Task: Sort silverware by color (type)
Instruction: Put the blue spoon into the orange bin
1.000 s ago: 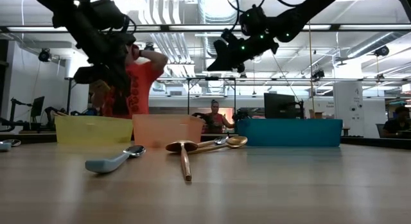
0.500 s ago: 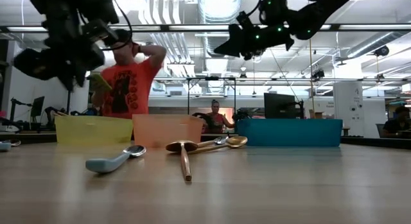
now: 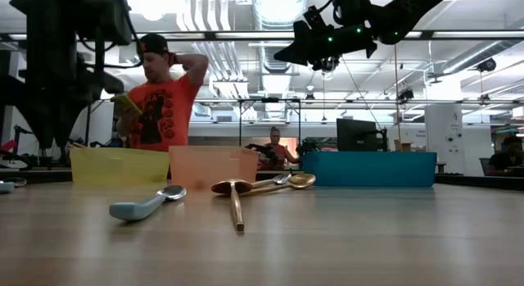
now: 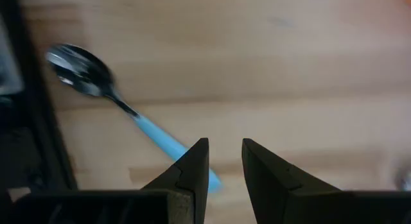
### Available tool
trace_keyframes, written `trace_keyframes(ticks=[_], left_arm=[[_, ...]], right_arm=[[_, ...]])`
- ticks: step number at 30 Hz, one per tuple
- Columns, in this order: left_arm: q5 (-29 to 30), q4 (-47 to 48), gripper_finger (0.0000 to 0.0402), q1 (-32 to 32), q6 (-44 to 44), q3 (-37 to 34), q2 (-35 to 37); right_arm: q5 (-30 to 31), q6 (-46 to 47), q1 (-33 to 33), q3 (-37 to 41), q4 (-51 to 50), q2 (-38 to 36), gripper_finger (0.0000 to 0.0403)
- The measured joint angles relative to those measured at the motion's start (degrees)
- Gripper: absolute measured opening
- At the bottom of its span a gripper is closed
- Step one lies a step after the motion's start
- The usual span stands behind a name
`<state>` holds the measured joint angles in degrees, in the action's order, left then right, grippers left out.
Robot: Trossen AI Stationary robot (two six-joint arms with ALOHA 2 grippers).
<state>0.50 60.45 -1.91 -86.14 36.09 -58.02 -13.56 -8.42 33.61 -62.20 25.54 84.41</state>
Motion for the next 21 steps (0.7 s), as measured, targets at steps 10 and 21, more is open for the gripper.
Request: trace_keyframes(ticks=[10,21], left_arm=[[1.6,-0.6,0.0075,1.1,-2.8,-1.4,-1.3],[0.8,-3.0,0.0075,7.0,-13.9,-1.1,-11.0]], right_arm=[[0.0,0.9,0.0,0.0,-2.5,0.0,0.0012],[0.0,0.9,0.0,0.0,-2.7,0.0,0.0012]])
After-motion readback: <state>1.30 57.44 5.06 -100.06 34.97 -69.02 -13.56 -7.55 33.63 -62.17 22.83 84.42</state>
